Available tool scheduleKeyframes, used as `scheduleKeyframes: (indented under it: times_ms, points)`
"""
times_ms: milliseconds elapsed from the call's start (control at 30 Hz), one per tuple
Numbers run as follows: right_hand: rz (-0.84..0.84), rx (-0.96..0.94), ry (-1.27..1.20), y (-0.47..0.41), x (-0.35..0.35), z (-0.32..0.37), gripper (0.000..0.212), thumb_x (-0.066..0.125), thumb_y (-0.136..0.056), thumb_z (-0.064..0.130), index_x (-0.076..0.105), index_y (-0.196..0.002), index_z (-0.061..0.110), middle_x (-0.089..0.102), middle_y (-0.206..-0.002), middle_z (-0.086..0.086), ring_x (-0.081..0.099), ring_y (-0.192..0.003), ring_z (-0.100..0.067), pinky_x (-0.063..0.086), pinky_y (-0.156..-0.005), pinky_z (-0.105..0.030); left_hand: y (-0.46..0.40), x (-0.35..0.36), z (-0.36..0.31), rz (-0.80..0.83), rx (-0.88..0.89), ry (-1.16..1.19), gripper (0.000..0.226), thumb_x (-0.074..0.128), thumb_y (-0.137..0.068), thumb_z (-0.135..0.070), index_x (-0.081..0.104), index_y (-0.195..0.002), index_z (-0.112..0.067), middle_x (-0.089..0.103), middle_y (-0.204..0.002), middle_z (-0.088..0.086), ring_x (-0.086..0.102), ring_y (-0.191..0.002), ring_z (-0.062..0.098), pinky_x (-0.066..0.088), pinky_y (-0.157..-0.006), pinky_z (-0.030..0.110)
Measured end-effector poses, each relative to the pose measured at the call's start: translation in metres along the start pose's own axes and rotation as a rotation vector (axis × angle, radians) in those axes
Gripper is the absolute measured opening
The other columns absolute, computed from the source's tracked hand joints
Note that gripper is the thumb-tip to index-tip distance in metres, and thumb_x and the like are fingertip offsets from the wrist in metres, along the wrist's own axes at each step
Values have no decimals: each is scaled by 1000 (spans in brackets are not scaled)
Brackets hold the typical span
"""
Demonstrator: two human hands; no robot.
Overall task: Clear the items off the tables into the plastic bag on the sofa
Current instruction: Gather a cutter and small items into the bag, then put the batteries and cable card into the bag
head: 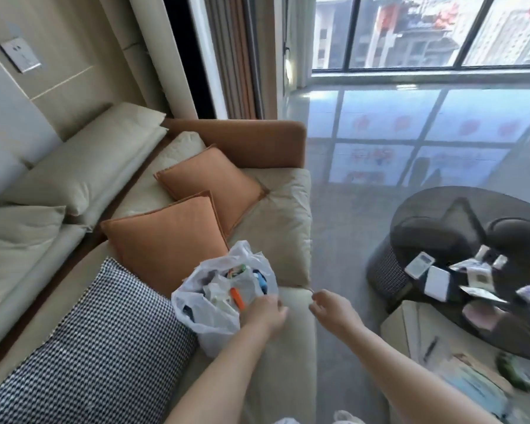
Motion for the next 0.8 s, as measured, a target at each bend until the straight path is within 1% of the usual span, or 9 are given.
scheduleKeyframes:
  times_ms: [67, 133, 233, 300, 400, 533, 600, 667, 800]
  points:
    - [-33, 36, 3, 15, -11, -25, 34, 51, -89, 36, 59, -119, 24, 63, -122, 2, 56, -115, -17, 42, -92, -27, 1, 14, -30, 24, 62, -36, 35, 44, -94, -39, 62, -115, -17, 63, -120, 7, 57, -113, 26, 45, -92, 32]
    - [-68, 77, -5, 30, -23, -52, 35, 50, -88, 36, 60, -119, 24, 62, -123, 2, 56, -116, -18, 43, -93, -29, 5, 30, -61, 73, 119, -49, 36, 43, -94, -40, 62, -116, -19, 63, -122, 6, 56, -115, 25, 44, -90, 31]
    - [-128, 162, -34, 57, -43, -97, 34, 50, -89, 36, 61, -118, 24, 63, -122, 2, 56, -115, -19, 43, -91, -29, 15, 57, -109, 121, 221, -71, 36, 46, -94, -40, 63, -115, -18, 64, -120, 6, 57, -115, 25, 44, -89, 30]
    - [-155, 218, -72, 79, -53, -132, 33, 51, -89, 35, 61, -118, 22, 63, -121, 0, 56, -115, -20, 44, -93, -29, 26, 77, -140, 133, 285, -98, 35, 49, -93, -39, 66, -112, -15, 66, -118, 8, 58, -114, 25, 45, -90, 30]
    - [-201, 302, -126, 120, -66, -185, 31, 51, -90, 32, 61, -117, 20, 63, -121, -4, 57, -114, -21, 45, -93, -30, 48, 109, -184, 154, 334, -159, 35, 49, -91, -43, 66, -111, -20, 66, -119, 5, 59, -114, 23, 47, -90, 30]
    - [-259, 428, -192, 188, -77, -256, 28, 50, -92, 31, 62, -113, 17, 64, -119, -6, 58, -111, -24, 44, -87, -29, 91, 160, -241, 207, 413, -237, 32, 46, -93, -40, 64, -112, -23, 65, -120, 3, 60, -112, 24, 47, -88, 30]
    - [-293, 482, -217, 226, -81, -290, 26, 51, -92, 30, 63, -110, 17, 64, -118, -7, 58, -110, -25, 46, -89, -31, 116, 187, -267, 227, 451, -265, 30, 46, -93, -40, 64, -112, -23, 65, -120, 1, 60, -111, 23, 47, -87, 29]
    - [-327, 536, -254, 265, -85, -323, 28, 50, -91, 31, 62, -114, 18, 62, -120, -5, 58, -110, -24, 48, -90, -33, 143, 212, -295, 236, 507, -292, 31, 46, -93, -39, 64, -112, -23, 65, -120, 0, 60, -111, 23, 47, -85, 28]
    - [-393, 649, -306, 334, -95, -383, 31, 48, -92, 33, 59, -118, 21, 62, -123, -4, 58, -110, -24, 47, -90, -32, 192, 257, -349, 263, 635, -329, 31, 46, -93, -37, 65, -112, -22, 64, -118, 3, 60, -106, 24, 49, -83, 31]
Point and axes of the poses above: each hand's wrist, its own y-axis away from the middle knuckle, its own x-axis out of the palm, z = x × y, the point moved 6 cm from there along -y, towards the middle knuckle
